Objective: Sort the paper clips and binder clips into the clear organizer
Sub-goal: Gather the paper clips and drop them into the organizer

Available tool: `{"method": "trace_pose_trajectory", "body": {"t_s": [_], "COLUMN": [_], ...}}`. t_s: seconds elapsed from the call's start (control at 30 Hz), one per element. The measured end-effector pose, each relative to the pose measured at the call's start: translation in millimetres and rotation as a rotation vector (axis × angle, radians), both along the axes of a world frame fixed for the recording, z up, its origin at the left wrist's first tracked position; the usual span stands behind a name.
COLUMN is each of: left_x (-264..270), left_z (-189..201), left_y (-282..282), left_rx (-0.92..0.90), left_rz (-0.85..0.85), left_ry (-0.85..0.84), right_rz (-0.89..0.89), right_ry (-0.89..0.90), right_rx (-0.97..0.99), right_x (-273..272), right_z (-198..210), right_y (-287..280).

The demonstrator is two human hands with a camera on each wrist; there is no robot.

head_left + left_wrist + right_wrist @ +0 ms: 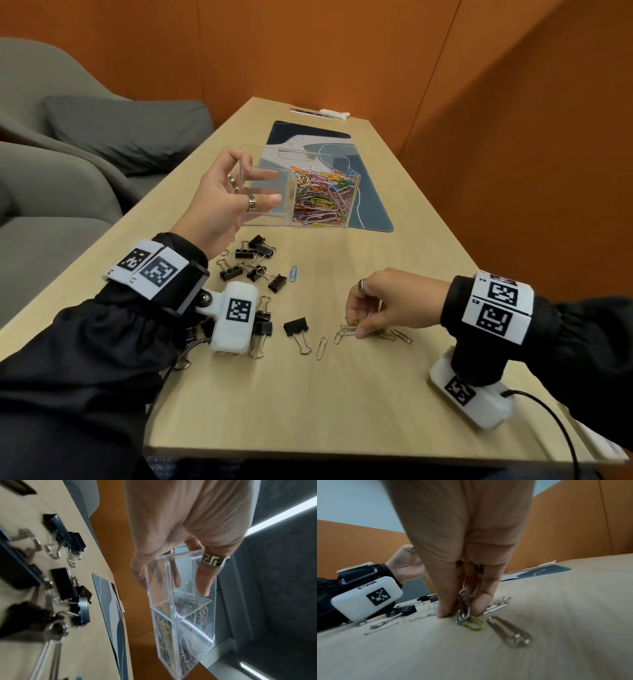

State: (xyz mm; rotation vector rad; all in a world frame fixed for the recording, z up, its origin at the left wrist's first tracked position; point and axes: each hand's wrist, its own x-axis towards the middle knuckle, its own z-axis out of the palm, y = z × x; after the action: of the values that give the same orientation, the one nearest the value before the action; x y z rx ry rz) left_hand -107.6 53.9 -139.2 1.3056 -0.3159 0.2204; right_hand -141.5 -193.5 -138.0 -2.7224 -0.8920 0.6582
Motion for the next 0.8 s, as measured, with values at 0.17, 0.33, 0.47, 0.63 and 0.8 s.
{"method": "trace_pose_trajectory", "body": {"t_s": [0.17,0.33,0.47,0.63,0.8], "left_x": [-1.1,-2.1,-2.3,-1.8,-2.2], "left_z": [0.8,1.7,2.4,1.9,2.0], "left_y": [-0.8,-1.3,-0.5,-1.1,-1.9], "left_rx": [-0.006,0.004,-0.005,-0.008,-0.01], "left_rz": [-0.007,-0.002,-0.002,-0.013,-0.02], "left_ry": [-0.003,0.004,0.006,0.007,0.008], "right_rz": [-0.02,-0.047,-0.12,-0.168,-0.144], "right_ry": [-0.042,-0.049,-0.068,-0.232,-0.378], "right_rx": [-0.028,-0.026,0.109,0.276,0.372], "right_x": [9.0,15.7,23.9,34.0,47.2], "right_z": [-3.3,-2.7,21.8,79.3,113.5], "right_y": [0.7,-2.9,-9.6,-8.9,12.7]}}
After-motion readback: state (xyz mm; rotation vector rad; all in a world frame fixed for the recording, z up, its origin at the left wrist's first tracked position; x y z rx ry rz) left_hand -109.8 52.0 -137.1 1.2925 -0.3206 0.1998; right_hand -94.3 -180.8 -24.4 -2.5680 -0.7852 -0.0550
